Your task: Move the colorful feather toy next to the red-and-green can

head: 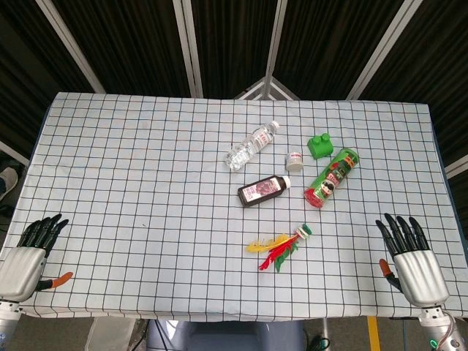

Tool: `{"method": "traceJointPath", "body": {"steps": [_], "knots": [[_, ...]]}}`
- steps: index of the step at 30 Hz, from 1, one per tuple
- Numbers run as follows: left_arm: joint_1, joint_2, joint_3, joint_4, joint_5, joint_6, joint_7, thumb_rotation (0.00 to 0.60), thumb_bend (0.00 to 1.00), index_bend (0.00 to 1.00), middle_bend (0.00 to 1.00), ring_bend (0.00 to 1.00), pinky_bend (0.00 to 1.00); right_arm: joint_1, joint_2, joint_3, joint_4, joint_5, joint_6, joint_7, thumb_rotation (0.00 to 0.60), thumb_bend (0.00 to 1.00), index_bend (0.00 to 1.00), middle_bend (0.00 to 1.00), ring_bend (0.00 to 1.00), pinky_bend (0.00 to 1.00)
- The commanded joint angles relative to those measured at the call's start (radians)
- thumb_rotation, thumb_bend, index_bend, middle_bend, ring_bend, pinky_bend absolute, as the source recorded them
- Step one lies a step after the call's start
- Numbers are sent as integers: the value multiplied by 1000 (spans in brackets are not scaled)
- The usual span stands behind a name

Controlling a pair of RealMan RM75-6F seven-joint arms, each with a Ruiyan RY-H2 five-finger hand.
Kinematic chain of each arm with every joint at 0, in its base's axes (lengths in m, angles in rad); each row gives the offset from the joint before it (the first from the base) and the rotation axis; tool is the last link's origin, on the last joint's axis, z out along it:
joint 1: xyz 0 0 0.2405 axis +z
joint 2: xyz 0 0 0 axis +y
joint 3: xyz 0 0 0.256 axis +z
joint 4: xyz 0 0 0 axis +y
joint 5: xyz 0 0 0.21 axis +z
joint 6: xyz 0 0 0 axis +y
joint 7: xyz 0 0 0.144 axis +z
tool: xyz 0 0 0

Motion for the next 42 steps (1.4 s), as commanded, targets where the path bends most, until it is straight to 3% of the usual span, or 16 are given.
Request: {"method": "traceJointPath", "body": {"steps": [1, 9, 13, 16, 19, 31, 42], "knots": [[-1, 0, 0, 0, 1, 0, -2, 600, 0, 0, 0, 0, 0, 0, -1, 0, 0, 0, -8, 2, 600, 430, 0, 0, 0, 0], [1, 0, 4, -1, 3, -1, 1, 600, 0, 0, 0, 0, 0, 15, -18, -7, -6, -34, -37, 40, 600, 369, 2, 0, 0, 0], [0, -2, 2, -2, 0, -3, 3, 600, 0, 0, 0, 0, 0, 54, -37, -12, -20, -79, -76, 107, 600, 360, 162, 4, 0, 0], [0, -2, 3, -3, -1, -5, 7, 600, 0, 0, 0, 0, 0, 100, -75, -4, -18, -110, -117, 171, 600, 360, 348, 94, 0, 0], [0, -3, 4, -4, 2, -3, 8, 600, 0, 0, 0, 0, 0, 143, -132, 9, 12, -141, -150, 208, 600, 360, 431, 167, 0, 0], [-4, 1, 4, -5, -1, -12, -2, 600, 0, 0, 0, 0, 0, 230, -353, 22, 144, -141, -265, 229, 600, 359, 467, 196, 0, 0], [-5, 5, 8, -6, 3, -14, -11, 600, 0, 0, 0, 0, 0, 239, -462, 8, 194, -146, -272, 189, 600, 359, 467, 196, 0, 0]]}}
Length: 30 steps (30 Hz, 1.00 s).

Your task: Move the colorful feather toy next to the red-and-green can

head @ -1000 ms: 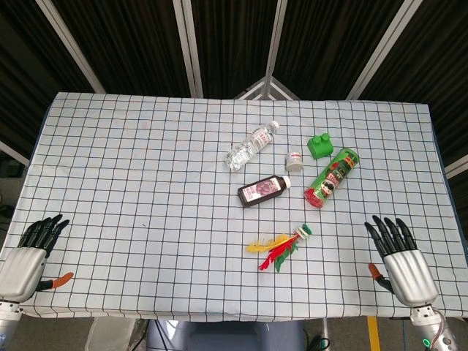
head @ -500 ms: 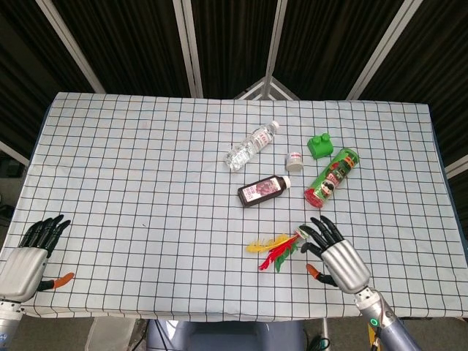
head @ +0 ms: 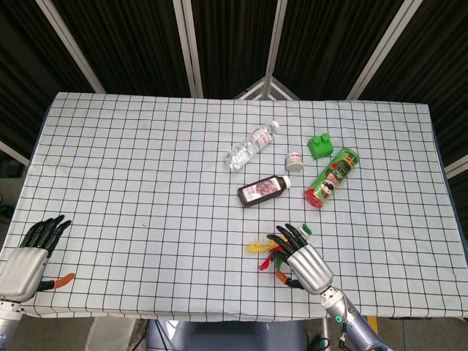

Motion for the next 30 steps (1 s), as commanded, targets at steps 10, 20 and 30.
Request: {"method": "traceJointPath", "body": {"steps": [10, 20, 30], "knots": [[-1, 1, 1, -2, -1, -4, 0, 600, 0, 0, 0, 0, 0, 12, -79, -4, 47, 7, -3, -20, 600, 359, 467, 196, 0, 0], [-2, 5, -1, -4, -5, -4, -10, 600, 0, 0, 0, 0, 0, 24, -124, 7, 102, 42, -20, -11, 600, 359, 467, 197, 0, 0], [-3, 6, 0, -4, -6, -6, -13, 600, 0, 0, 0, 0, 0, 26, -155, -4, 127, 53, -16, 17, 600, 359, 489, 204, 0, 0]]}}
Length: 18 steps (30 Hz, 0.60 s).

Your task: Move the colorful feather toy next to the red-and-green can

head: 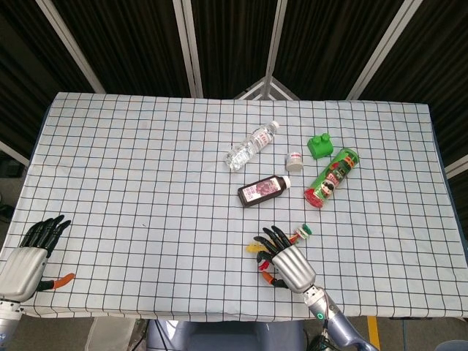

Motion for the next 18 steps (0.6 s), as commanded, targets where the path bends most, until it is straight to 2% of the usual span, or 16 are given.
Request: {"method": "traceJointPath", "body": {"steps": [1, 10, 18], "knots": [[0, 0, 0, 0, 0, 1, 0, 600, 0, 0, 0, 0, 0, 0, -7, -2, 7, 3, 1, 4, 600, 360, 495, 204, 0, 0], [0, 0, 0, -1, -2, -1, 0, 600, 0, 0, 0, 0, 0, 8, -17, 0, 20, 15, 0, 16, 600, 510, 563, 206, 0, 0], [-1, 2, 0, -3, -4, -4, -1, 600, 0, 0, 0, 0, 0, 10, -11, -7, 11, 15, 5, 14, 600, 524, 577, 207, 0, 0]]}}
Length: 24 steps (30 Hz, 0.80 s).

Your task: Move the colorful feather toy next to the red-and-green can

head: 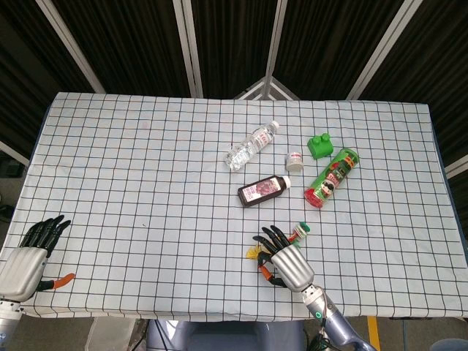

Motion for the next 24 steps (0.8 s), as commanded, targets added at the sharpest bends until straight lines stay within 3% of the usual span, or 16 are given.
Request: {"method": "traceJointPath", "body": {"steps": [1, 7, 17, 24], "knots": [[0, 0, 0, 0, 0, 0, 0, 600, 0, 0, 0, 0, 0, 1, 9, -4, -10, -5, 6, -5, 600, 524, 577, 207, 0, 0], [-1, 0, 0, 0, -1, -1, 0, 600, 0, 0, 0, 0, 0, 9, 77, 21, -100, -15, 41, -29, 600, 524, 577, 207, 0, 0], [1, -1, 1, -3, -2, 0, 5, 600, 0, 0, 0, 0, 0, -1, 326, 150, -326, 96, 86, -89, 600, 524, 577, 207, 0, 0], [1, -1, 2, -9, -7, -6, 16, 600, 0, 0, 0, 0, 0, -25, 432, 186, -340, 211, 62, -70, 600, 524, 577, 207, 0, 0]]}}
